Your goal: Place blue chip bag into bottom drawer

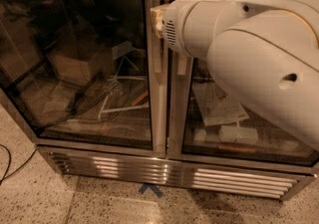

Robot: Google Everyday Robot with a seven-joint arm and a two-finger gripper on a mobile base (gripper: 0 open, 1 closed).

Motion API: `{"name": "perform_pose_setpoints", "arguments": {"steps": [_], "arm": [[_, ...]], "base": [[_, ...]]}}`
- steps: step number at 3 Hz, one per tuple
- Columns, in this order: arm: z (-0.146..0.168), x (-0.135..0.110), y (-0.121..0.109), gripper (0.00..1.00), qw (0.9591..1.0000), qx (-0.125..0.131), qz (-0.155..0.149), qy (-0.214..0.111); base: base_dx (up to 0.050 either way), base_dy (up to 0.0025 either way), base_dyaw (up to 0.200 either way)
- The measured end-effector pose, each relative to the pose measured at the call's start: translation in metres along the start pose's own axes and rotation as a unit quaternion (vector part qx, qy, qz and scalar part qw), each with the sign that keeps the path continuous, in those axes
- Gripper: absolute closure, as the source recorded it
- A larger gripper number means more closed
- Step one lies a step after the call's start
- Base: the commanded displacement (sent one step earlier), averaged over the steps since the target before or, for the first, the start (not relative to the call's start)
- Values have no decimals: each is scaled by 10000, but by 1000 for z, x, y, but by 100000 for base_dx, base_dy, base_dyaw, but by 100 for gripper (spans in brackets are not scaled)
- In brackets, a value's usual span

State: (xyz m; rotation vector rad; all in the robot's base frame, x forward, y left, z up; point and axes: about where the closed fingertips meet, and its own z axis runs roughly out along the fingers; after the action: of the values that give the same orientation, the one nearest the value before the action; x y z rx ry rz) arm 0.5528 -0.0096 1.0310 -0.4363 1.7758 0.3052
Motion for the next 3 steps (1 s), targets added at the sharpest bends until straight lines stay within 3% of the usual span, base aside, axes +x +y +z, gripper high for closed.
{"name": "perform_pose_setpoints", "arguments": {"steps": [1, 2, 3], "arm": [[-8, 5, 9, 100, 10000, -30, 23, 26], [40, 10, 17, 100, 9972, -542, 441, 251], [107, 27, 76, 100, 9799, -1629, 737, 889]], "base": [[0, 0, 0], [0, 0, 0], [0, 0, 0]]}}
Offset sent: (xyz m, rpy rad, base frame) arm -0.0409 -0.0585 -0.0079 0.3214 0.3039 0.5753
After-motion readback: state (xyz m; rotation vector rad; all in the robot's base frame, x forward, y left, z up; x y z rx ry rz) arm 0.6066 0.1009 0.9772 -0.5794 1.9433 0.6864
